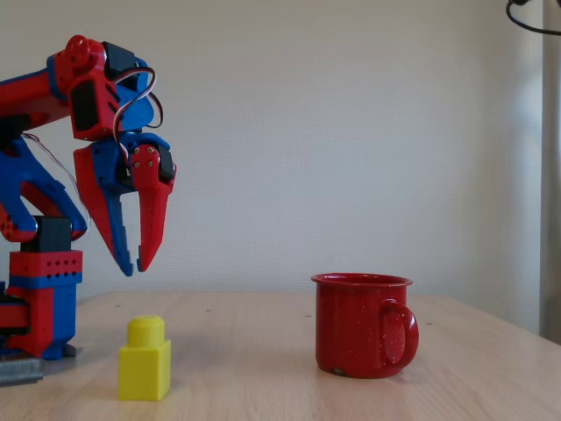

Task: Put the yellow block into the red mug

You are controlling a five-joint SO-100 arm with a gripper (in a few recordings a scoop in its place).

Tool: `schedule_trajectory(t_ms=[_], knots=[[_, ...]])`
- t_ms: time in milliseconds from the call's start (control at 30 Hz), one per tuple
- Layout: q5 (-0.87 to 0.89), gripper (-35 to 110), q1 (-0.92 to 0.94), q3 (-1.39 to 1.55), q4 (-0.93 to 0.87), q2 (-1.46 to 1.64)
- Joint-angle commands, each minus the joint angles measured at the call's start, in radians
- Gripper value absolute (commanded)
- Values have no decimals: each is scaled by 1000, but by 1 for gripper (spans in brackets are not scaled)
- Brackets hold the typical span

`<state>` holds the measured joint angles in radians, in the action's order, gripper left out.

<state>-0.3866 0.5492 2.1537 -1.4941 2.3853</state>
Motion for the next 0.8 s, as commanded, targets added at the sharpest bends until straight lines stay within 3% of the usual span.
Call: schedule_trajectory(t_ms=[0, 167, 767], knots=[[-43, 24, -9, -15, -44, 20], [-69, 40, 2, 12, -44, 23], [-227, 37, 94, 278, 158, 11]])
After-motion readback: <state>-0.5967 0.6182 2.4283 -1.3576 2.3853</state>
